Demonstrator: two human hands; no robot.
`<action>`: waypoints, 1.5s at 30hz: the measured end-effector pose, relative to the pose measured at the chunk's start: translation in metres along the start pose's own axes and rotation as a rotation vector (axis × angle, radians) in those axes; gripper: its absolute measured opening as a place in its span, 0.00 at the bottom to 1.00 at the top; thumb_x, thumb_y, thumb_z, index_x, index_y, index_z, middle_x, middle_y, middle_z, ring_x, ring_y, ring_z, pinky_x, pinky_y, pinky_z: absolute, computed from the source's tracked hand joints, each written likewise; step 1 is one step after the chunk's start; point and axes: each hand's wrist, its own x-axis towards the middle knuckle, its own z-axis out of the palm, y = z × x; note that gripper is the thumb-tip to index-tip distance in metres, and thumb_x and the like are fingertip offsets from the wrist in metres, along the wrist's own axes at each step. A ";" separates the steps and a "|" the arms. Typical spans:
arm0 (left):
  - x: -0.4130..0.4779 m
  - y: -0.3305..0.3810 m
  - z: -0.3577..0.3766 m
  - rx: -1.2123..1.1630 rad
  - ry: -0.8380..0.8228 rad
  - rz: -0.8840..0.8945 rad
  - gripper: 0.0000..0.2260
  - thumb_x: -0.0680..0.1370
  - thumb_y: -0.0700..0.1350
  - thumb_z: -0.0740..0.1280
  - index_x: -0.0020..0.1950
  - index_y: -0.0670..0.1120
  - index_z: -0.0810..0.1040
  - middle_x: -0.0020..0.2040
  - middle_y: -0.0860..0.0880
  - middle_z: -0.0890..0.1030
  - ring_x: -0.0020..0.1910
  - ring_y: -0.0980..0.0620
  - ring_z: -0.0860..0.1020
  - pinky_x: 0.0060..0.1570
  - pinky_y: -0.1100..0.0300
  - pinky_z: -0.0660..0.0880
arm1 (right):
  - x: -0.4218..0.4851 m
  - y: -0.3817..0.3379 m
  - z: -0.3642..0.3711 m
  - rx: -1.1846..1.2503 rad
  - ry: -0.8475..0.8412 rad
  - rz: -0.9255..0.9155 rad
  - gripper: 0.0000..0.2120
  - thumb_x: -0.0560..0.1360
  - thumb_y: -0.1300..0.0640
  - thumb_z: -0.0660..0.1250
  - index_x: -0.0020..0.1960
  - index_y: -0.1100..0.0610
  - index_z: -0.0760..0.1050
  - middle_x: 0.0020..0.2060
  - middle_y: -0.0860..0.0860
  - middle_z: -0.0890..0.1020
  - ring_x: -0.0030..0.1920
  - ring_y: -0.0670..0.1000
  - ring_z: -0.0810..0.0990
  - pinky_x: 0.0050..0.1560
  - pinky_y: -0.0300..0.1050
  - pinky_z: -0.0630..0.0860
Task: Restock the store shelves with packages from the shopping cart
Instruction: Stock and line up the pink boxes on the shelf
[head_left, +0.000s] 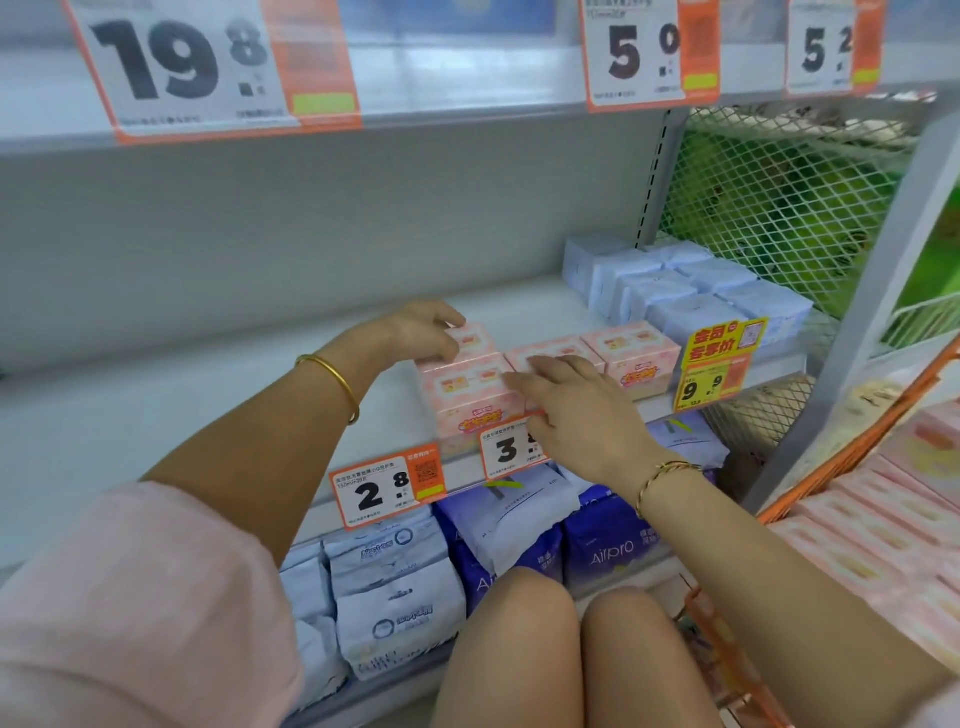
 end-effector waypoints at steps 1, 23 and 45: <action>0.001 -0.001 0.000 0.005 -0.006 -0.003 0.23 0.73 0.34 0.65 0.68 0.45 0.71 0.65 0.45 0.73 0.57 0.48 0.74 0.57 0.60 0.72 | 0.000 0.000 0.000 0.002 -0.001 0.001 0.24 0.77 0.53 0.56 0.73 0.46 0.60 0.72 0.49 0.63 0.71 0.53 0.59 0.66 0.49 0.63; -0.015 0.112 0.103 0.065 0.141 0.523 0.19 0.75 0.34 0.61 0.66 0.43 0.73 0.65 0.46 0.75 0.65 0.49 0.71 0.60 0.65 0.64 | -0.079 0.101 -0.038 0.020 0.150 0.351 0.24 0.75 0.58 0.58 0.71 0.56 0.64 0.68 0.56 0.67 0.66 0.60 0.65 0.62 0.52 0.67; -0.022 0.190 0.232 -0.084 -0.356 0.475 0.13 0.78 0.34 0.61 0.61 0.41 0.76 0.60 0.44 0.78 0.54 0.54 0.75 0.52 0.61 0.71 | -0.165 0.271 0.002 0.181 0.570 1.125 0.19 0.70 0.61 0.70 0.57 0.60 0.67 0.61 0.59 0.68 0.58 0.63 0.70 0.49 0.52 0.73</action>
